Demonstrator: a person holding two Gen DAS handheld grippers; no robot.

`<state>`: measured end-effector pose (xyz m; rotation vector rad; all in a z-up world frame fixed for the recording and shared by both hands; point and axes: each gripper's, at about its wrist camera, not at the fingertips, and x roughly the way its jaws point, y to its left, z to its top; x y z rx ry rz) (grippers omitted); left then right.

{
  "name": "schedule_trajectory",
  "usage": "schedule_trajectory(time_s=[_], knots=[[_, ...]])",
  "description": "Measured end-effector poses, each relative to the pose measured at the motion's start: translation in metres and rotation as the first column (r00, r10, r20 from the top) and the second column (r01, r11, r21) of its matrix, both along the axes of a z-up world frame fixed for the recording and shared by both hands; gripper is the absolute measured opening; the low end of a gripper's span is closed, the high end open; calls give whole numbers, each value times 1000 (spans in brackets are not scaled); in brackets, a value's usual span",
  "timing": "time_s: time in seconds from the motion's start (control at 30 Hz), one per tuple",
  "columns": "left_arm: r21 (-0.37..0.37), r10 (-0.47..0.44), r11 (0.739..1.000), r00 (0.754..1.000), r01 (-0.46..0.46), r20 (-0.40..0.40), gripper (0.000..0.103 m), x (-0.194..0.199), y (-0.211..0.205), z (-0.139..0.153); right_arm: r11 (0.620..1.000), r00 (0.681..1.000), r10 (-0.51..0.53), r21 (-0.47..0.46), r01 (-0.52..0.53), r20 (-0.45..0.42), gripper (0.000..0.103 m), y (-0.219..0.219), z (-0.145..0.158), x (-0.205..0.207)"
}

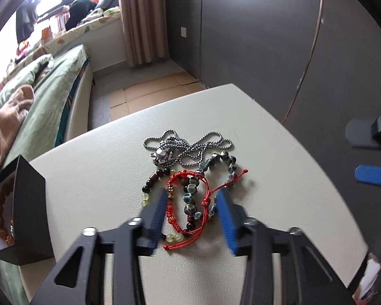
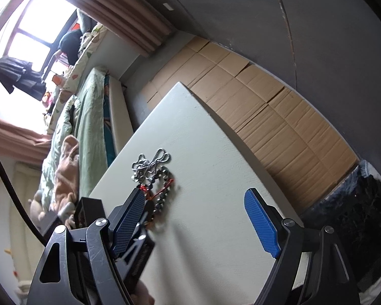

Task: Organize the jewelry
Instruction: 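Grasp the red string bracelet from the jewelry pile with the left gripper, then lift the red bracelet with the left gripper while the right gripper approaches the beaded bracelet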

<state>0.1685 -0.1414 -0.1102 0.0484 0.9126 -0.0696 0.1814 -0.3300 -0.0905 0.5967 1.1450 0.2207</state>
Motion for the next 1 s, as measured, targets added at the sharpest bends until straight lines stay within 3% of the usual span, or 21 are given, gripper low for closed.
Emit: schedule_trajectory(time_s=[0.13,0.23,0.43,0.7,1.0], knots=[[39,3,999,1000,-3,6,13,-1,0,-5,1000,1000,14,-27,-14,5,82,4,1,0],[41,-4,999,1000,3,18,8,-3,0,-3,999,1000,19,-33,-19,2,82,5,0,1],[-24,-10,1000,999,11,38,8,-8,8,12,998,1000,25,-49,-25,4,82,8,0,1],[-181,31,983,999,-24,32,8,-10,37,30,997,999,53,-50,-53,4,82,18,-4,5],[-302,73,951,997,-63,22,8,-13,68,42,992,993,121,-29,-121,-14,58,48,-14,12]])
